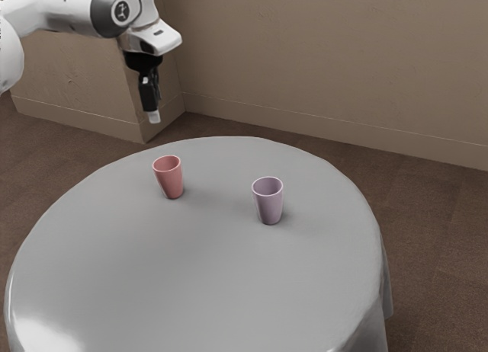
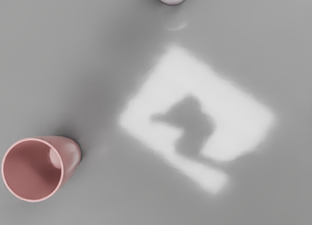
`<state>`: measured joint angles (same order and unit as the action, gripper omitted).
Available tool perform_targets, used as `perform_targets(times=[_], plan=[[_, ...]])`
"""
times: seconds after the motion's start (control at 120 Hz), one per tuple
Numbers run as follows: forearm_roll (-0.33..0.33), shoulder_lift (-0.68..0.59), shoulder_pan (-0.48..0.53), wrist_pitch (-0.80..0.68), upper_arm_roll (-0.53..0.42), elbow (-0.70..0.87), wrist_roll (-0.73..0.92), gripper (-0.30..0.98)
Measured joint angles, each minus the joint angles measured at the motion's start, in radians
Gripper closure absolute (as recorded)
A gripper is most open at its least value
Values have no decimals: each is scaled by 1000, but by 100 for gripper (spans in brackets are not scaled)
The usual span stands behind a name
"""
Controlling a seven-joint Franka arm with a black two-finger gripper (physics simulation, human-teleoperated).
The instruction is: Place the right cup onto the left cup
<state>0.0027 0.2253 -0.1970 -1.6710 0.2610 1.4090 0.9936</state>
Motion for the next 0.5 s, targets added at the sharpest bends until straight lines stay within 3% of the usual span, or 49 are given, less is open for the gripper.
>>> perform_targets(times=[0.5], plan=[[-37, 267, -121, -125, -7, -96, 2, 0]])
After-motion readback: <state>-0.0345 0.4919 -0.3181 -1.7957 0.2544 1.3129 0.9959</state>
